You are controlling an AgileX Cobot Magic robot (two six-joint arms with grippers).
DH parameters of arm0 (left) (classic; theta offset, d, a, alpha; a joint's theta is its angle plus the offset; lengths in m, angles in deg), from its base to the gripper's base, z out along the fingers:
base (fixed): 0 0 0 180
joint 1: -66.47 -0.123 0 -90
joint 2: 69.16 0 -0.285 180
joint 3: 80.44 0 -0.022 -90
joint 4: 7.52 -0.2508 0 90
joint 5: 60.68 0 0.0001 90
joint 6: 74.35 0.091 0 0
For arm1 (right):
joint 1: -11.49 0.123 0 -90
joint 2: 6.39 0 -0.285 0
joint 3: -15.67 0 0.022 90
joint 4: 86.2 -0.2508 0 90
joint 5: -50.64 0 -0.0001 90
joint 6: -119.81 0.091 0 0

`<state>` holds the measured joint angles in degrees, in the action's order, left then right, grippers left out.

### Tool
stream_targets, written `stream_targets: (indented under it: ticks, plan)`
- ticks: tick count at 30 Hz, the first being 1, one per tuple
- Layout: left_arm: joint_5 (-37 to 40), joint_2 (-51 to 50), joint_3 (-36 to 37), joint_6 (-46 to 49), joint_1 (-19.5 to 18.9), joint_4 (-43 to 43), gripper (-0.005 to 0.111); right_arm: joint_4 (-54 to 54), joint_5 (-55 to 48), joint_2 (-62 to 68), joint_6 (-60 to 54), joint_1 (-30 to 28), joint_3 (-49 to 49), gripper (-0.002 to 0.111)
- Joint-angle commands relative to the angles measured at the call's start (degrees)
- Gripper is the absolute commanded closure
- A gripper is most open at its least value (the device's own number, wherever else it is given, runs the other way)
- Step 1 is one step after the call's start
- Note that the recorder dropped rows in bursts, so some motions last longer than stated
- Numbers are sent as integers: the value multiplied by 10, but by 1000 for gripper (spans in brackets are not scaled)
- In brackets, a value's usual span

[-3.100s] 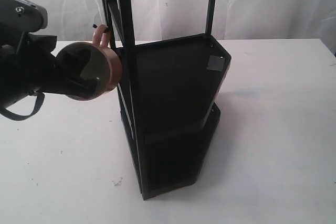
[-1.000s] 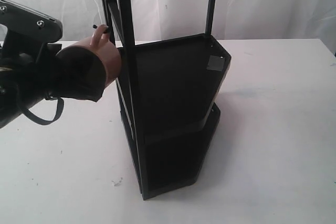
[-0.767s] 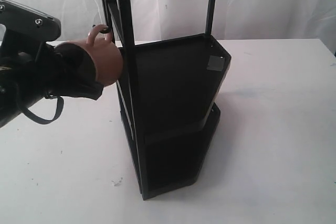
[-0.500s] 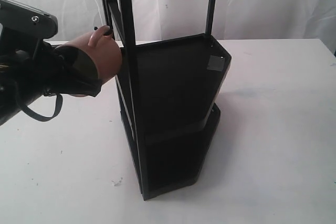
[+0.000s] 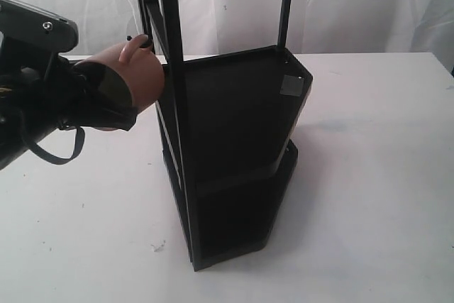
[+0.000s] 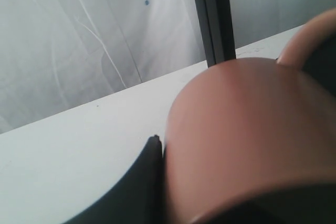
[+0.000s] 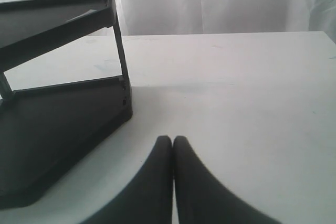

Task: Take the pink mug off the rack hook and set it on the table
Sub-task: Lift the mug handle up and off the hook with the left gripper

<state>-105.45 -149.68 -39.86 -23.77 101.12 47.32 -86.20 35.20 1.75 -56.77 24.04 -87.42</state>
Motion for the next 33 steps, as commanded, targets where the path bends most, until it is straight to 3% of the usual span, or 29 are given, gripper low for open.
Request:
stream_targets:
  ticks: [1, 19, 33]
  plan:
    - [-6, 1, -1, 3, 4, 0, 107, 0, 3, -3, 0, -5, 3, 108]
    - [-12, 35, -1, 9, 4, 14, 107, 0, 3, -3, 0, -5, 3, 108]
    - [-49, 39, -1, 80, 4, 72, 107, 0, 3, -3, 0, -5, 3, 108]
